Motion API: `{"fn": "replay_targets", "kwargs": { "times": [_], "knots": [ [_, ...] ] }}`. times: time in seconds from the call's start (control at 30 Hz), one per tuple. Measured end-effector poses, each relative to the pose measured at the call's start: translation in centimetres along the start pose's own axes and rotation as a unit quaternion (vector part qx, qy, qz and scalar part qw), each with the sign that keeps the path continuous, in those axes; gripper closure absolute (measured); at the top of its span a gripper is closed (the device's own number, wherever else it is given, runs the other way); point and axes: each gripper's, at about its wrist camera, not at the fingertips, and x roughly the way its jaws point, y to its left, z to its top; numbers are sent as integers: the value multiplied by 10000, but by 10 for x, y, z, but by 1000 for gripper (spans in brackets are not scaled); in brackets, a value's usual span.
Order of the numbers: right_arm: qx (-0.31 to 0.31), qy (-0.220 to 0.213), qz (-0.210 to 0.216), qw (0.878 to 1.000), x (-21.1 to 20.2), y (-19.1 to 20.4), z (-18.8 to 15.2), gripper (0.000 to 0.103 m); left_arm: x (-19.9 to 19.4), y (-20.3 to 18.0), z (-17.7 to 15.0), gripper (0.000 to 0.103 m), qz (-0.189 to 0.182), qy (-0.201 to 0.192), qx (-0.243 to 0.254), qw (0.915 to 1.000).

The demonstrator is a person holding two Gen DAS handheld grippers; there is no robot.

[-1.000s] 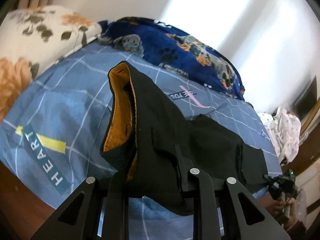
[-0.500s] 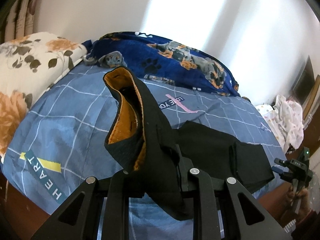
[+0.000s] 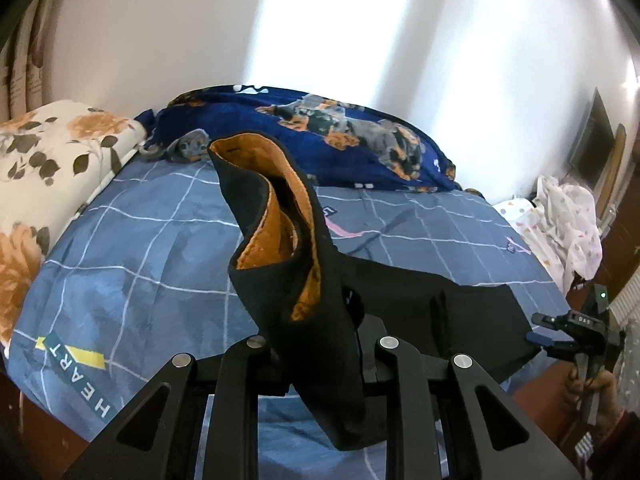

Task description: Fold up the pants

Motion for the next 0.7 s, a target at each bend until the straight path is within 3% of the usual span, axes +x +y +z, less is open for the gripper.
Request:
{"fn": "replay_targets", "kwargs": {
  "times": [0.7],
  "knots": [
    [-70, 199, 210, 9996, 15, 8, -6, 41, 1, -45, 11, 81, -236, -32, 416, 9989]
  ]
}}
